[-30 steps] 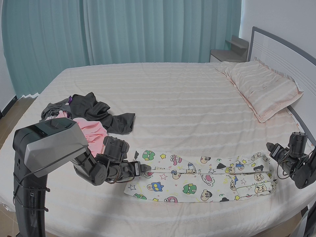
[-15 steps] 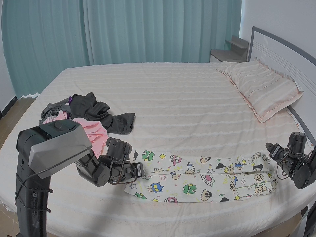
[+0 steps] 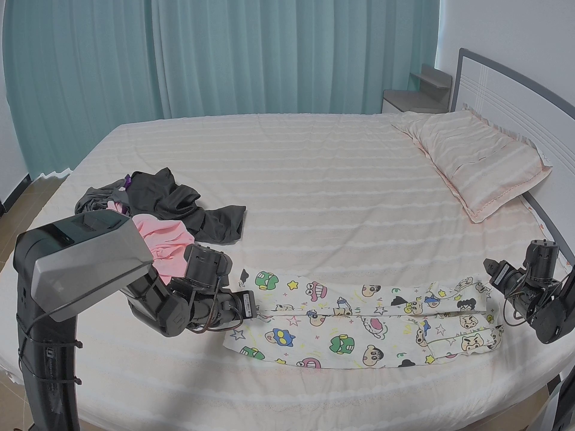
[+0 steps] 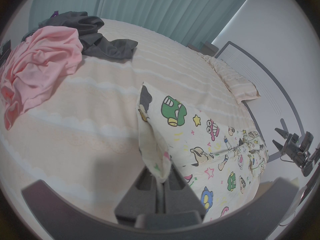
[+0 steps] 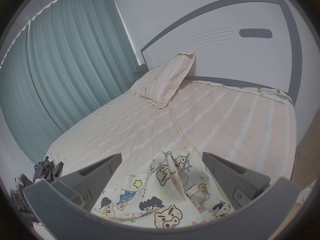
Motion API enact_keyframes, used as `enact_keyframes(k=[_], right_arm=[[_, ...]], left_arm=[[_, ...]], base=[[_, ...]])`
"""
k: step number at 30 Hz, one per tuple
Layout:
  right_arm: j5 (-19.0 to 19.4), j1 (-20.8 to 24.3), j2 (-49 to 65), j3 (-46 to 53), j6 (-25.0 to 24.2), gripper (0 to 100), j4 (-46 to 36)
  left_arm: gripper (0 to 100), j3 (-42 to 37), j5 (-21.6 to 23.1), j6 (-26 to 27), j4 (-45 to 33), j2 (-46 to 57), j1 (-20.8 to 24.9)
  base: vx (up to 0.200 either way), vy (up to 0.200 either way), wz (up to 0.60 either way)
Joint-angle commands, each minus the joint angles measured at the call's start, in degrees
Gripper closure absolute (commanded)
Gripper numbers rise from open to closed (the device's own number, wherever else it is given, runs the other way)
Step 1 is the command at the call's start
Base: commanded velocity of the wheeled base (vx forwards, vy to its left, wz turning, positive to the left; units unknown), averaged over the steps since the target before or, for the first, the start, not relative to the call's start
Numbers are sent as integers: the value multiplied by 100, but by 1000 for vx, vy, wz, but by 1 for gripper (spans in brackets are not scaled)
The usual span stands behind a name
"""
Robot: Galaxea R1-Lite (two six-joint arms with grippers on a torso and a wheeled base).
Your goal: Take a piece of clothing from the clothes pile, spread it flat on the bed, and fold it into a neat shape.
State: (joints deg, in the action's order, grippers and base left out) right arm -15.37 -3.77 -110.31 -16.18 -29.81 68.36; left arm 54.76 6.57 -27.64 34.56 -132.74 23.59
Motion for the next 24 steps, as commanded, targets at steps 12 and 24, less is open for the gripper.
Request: enact_keyframes(k=[12,24], right_arm=[[8,8,10,1,-8,0,1],[17,-1,10,1,-16,0,1]], left_arm=[[100,-967,503,4,7,1339,-909],[100,-1354,1030,4,-2,1980,-1937]], base=[[0,0,0],[0,0,0]])
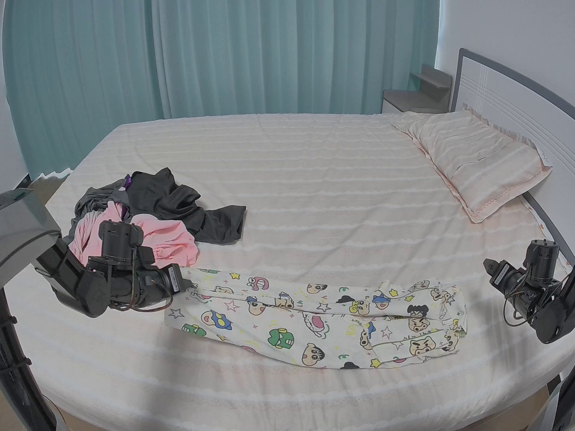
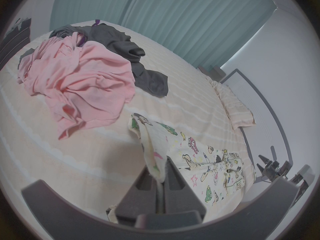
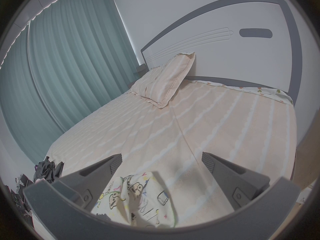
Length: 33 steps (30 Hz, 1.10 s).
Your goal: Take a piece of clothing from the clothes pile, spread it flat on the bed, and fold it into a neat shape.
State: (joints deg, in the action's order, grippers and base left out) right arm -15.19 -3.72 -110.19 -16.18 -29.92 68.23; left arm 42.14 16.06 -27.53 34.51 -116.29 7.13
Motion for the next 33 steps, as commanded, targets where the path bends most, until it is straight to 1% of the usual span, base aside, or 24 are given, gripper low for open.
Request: enact_keyframes(k=[1,4,5,6,7,9,10,13,16,17,18,20,22,23,24,25,26,27,28,29,33], right_arm=[[-2,-6,-2,1,-5,0,15],[-2,-6,-2,-8,-5,0,15],[-2,-15,-2,-8,-5,0,15],[-2,-15,-2,-8,-5,0,15],[-2,-15,6,-8,-5,0,24],[-2,-15,6,-8,-5,0,15],[-2,-15,6,-8,-5,0,15],[-2,-6,42,-8,-5,0,15],[-2,-6,94,-8,-5,0,15],[-2,-6,103,1,-5,0,15],[7,-6,112,1,-5,0,15],[7,-6,112,1,-5,0,15],[7,-6,112,1,-5,0,15],[7,-6,112,1,-5,0,15],[7,-6,112,1,-5,0,15],[-2,-6,112,1,-5,0,15],[7,-6,112,-8,-5,0,15],[7,-6,112,-8,-5,0,15],[7,-6,112,-8,-5,0,15],[7,-6,112,-8,-5,0,15],[7,-6,94,-8,-5,0,15]], left_arm=[[100,-127,126,-7,3,440,-423],[100,-163,187,-7,-6,581,-608],[100,-171,231,-7,-15,686,-766],[100,-171,231,-7,-15,686,-766],[100,-163,319,-7,-76,809,-994],[100,-101,530,-16,-208,1011,-1276],[100,-83,601,-16,-270,1091,-1337],[100,31,688,-16,-612,1372,-1416],[100,128,662,-16,-964,1530,-1311],[100,154,609,-16,-1061,1556,-1109],[100,180,592,-16,-1096,1565,-1003],[100,198,319,-95,-1175,1565,-599],[100,277,-182,-280,-1175,1512,25],[100,303,-261,-332,-1175,1512,148],[100,303,-261,-332,-1175,1512,148],[100,514,-630,-658,-1184,1407,869],[100,585,-691,-745,-1192,1354,1062],[100,585,-691,-745,-1192,1354,1062],[100,787,-841,-904,-1236,1240,1458],[100,989,-955,-1000,-1315,1152,1748],[100,1657,-1236,-1167,-1702,774,2468]], base=[[0,0,0],[0,0,0],[0,0,0],[0,0,0],[0,0,0],[0,0,0],[0,0,0],[0,0,0],[0,0,0],[0,0,0],[0,0,0],[0,0,0],[0,0,0],[0,0,0],[0,0,0],[0,0,0],[0,0,0],[0,0,0],[0,0,0],[0,0,0],[0,0,0]])
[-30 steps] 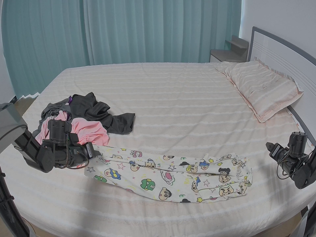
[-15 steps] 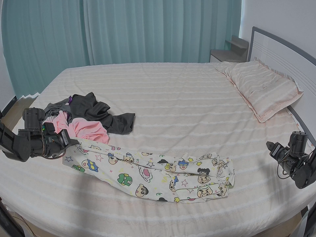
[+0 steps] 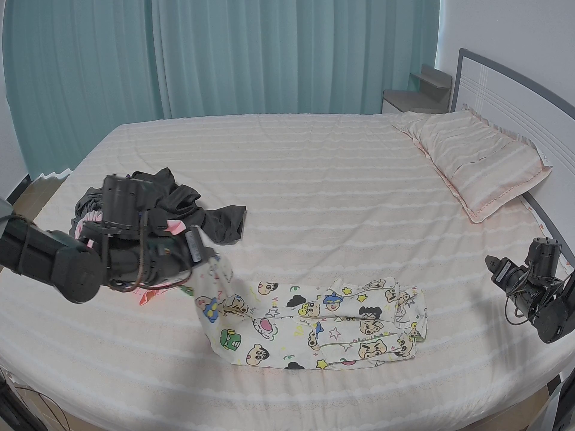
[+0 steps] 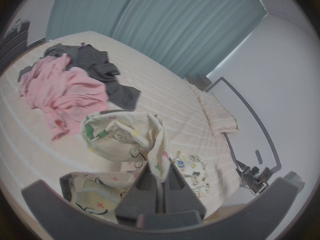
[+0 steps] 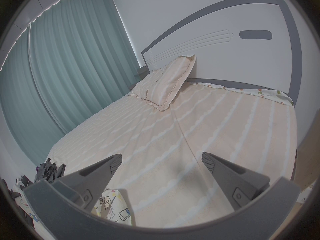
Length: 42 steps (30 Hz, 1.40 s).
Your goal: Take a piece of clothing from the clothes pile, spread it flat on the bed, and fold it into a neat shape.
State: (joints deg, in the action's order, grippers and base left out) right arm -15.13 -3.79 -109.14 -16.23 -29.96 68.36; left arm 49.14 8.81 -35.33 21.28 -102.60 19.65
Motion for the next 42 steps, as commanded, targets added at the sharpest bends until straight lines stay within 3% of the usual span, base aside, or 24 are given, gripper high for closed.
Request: enact_keyframes(k=[1,4,12,20,23,31,33,39,42], right_arm=[[1,1,-19,-3,8,0,1],[-8,1,-37,-3,-1,0,1],[-16,36,-55,-3,8,0,1],[-25,80,-63,-3,8,0,1],[-25,80,-90,-3,8,0,1],[-25,89,-107,-3,8,0,1],[-25,89,-116,-3,8,0,1],[-34,159,-125,5,-1,0,1],[-34,159,-125,5,-1,0,1]], left_arm=[[100,1133,-574,-413,-459,-709,1357],[100,1792,-750,-501,-634,-1069,1788],[100,2873,-679,-493,-845,-1711,2254],[100,2987,-380,-457,-784,-1570,2280],[100,2952,-161,-387,-661,-1579,2271],[100,2847,1105,-440,-98,-1597,2131],[100,2847,1149,-449,-19,-1614,2104],[100,2926,1421,-1301,789,-1869,1972],[100,2926,1483,-1354,886,-1896,1964]], base=[[0,0,0],[0,0,0],[0,0,0],[0,0,0],[0,0,0],[0,0,0],[0,0,0],[0,0,0],[0,0,0]])
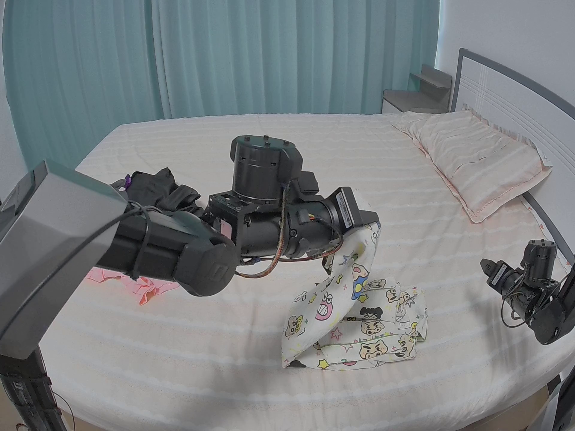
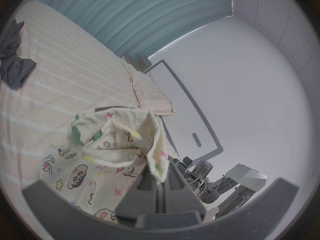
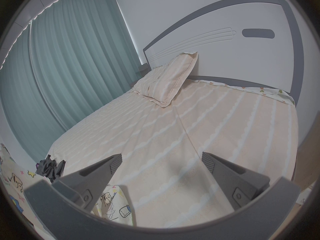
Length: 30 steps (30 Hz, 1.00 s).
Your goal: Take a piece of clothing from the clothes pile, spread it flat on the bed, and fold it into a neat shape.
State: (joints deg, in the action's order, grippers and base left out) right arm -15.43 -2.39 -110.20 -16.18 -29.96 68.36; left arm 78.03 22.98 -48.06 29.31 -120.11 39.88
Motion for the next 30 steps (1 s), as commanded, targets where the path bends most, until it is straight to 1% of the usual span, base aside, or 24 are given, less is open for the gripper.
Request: enact_keyframes(k=[1,2,8,10,13,16,19,20,21,22,24,25,27,28,29,30], right_arm=[[-4,19,-19,1,-1,0,1],[-4,19,-28,-8,-1,0,1],[-4,19,-98,-8,-9,0,1],[5,19,-107,-8,-9,0,1],[14,28,-98,-17,-27,0,1],[67,28,-107,-26,-45,0,1],[172,54,-107,-26,-159,0,1],[260,142,-45,-26,-264,0,10],[304,195,-1,-17,-335,0,10],[348,248,34,-8,-387,0,10],[453,529,166,27,-581,0,-16],[471,705,183,62,-686,0,-16],[471,960,175,71,-862,0,-7],[471,1153,175,62,-1011,0,-7],[462,1469,166,53,-1257,0,-16],[462,1584,157,53,-1354,0,-16]], left_arm=[[100,37,84,-81,93,-153,-59],[0,37,101,-81,93,-153,-68],[0,28,172,-187,84,-153,-68],[0,-7,189,-380,84,-135,-59],[0,-7,93,-529,31,-109,-50],[0,19,-215,-793,-136,-100,-6],[0,28,-610,-802,-443,-82,-24],[0,-51,-777,-811,-575,-12,-68],[0,-122,-839,-819,-663,76,-103],[0,-218,-865,-828,-733,164,-147],[0,-816,-813,-872,-830,603,-481],[0,-1159,-725,-872,-769,858,-665],[0,-1642,-575,-872,-637,1174,-894],[0,-1967,-540,-890,-522,1394,-1043],[0,-2416,-496,-925,-355,1719,-1263],[0,-2582,-496,-960,-285,1825,-1351]], base=[[0,0,0],[0,0,0],[0,0,0],[0,0,0],[0,0,0],[0,0,0],[0,0,0],[0,0,0],[0,0,0],[0,0,0],[0,0,0],[0,0,0],[0,0,0],[0,0,0],[0,0,0],[0,0,0]])
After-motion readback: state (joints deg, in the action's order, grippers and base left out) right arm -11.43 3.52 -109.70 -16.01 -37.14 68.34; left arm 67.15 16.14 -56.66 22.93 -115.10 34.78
